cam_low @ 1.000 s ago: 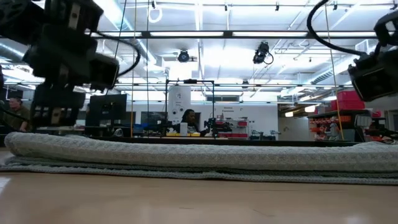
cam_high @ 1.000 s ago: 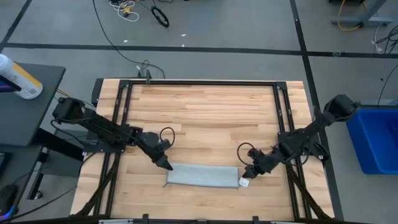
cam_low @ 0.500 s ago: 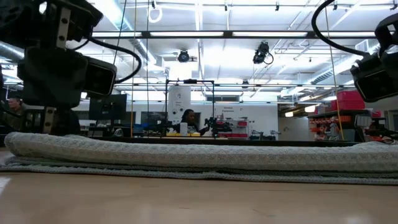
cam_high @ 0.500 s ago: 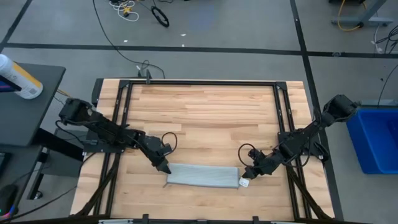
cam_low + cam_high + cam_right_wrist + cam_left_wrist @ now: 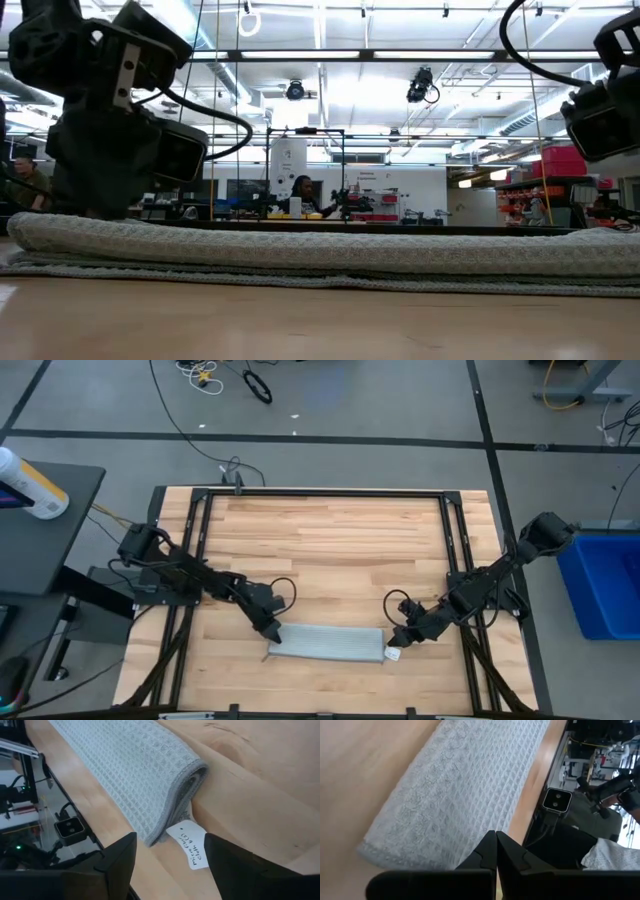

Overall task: Fold microfiber towels
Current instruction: Fold the gray microfiber towel

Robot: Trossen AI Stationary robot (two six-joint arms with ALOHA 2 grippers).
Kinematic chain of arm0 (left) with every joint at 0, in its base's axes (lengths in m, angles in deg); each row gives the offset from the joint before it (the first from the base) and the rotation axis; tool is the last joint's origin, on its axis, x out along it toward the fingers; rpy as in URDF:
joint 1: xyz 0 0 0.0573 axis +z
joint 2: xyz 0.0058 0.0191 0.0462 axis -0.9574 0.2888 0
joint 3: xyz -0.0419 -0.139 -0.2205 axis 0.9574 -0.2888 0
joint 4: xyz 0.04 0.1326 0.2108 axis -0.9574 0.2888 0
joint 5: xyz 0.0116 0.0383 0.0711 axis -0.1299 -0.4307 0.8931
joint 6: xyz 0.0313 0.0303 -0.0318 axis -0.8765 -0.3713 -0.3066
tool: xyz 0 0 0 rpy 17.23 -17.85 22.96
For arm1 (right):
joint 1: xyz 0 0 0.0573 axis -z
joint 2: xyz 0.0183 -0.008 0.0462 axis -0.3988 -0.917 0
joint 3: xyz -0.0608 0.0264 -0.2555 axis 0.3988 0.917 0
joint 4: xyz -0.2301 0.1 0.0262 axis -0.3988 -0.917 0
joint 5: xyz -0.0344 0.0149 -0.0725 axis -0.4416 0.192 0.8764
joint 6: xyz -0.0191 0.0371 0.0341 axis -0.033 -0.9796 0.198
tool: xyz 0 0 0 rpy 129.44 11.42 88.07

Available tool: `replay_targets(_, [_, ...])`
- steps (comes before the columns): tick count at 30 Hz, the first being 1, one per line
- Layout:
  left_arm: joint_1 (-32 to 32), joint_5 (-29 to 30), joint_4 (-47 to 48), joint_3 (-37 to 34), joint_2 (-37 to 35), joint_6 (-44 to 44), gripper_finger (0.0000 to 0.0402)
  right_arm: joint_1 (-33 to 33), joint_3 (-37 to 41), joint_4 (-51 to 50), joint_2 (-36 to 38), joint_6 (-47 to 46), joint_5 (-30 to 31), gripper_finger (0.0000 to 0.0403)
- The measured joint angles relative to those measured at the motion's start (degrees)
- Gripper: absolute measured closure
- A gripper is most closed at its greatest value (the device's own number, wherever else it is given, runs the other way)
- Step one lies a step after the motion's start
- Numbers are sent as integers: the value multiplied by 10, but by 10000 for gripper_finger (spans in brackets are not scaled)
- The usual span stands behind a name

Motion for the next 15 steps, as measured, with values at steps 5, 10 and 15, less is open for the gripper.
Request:
replay_targets(5, [11,-13,2,1,2,-6,401,12,0,-3,-3,-4,0,142])
replay_targets(10, [12,-14,3,1,3,-6,401,38,0,35,-21,21,-18,142])
replay_targets(15, [12,-14,3,0,3,-5,401,57,0,119,-49,50,1,153])
